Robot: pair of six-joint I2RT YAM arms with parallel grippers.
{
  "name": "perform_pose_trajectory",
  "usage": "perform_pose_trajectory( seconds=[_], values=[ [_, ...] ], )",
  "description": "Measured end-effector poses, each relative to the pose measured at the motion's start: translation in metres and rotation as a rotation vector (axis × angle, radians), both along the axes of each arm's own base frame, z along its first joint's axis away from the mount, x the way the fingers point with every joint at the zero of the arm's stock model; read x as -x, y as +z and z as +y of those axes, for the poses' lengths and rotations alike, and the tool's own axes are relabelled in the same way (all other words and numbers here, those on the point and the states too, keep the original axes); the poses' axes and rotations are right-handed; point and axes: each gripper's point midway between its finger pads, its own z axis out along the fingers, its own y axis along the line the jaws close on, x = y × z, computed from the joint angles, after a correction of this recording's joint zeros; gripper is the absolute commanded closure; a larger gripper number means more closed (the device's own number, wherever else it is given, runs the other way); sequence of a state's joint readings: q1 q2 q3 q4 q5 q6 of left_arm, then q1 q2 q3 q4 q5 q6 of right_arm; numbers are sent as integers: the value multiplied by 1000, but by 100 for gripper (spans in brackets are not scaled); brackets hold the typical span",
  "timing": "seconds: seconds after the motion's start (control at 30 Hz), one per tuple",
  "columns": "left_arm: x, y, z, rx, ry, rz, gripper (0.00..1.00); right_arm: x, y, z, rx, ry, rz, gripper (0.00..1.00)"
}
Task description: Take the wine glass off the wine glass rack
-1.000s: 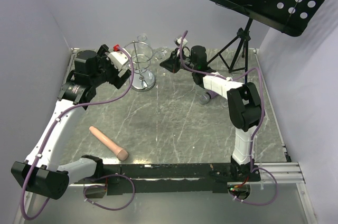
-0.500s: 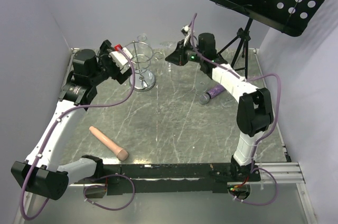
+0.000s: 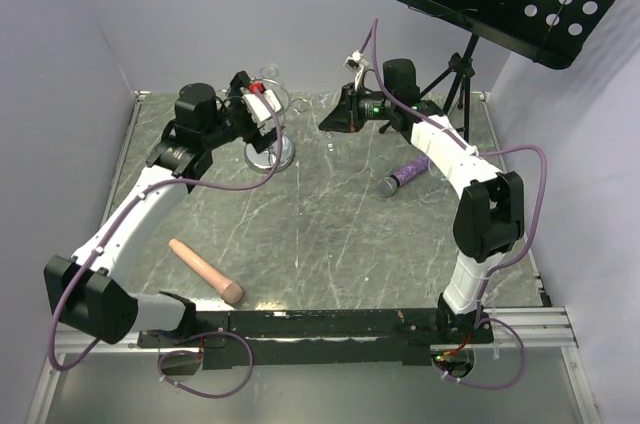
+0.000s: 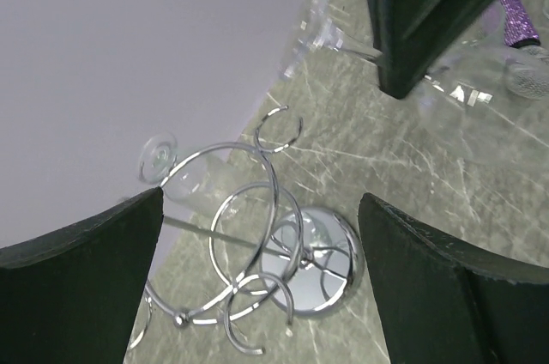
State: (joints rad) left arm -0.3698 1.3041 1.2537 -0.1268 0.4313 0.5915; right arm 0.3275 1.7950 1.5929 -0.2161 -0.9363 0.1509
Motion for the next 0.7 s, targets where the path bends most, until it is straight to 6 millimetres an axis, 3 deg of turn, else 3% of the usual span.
perform_pose_trajectory(
  seconds=[0.3, 0.47, 0.7],
  values=[
    [-15, 5, -16, 35, -32, -47, 0, 30, 10, -6, -2, 58, -4, 100],
    [-9, 16, -35, 68, -79, -81, 0, 45, 18, -5, -19, 93, -20, 100],
    [4, 33, -58, 99, -147, -144, 1, 57, 7, 2, -10, 132, 1, 100]
  ],
)
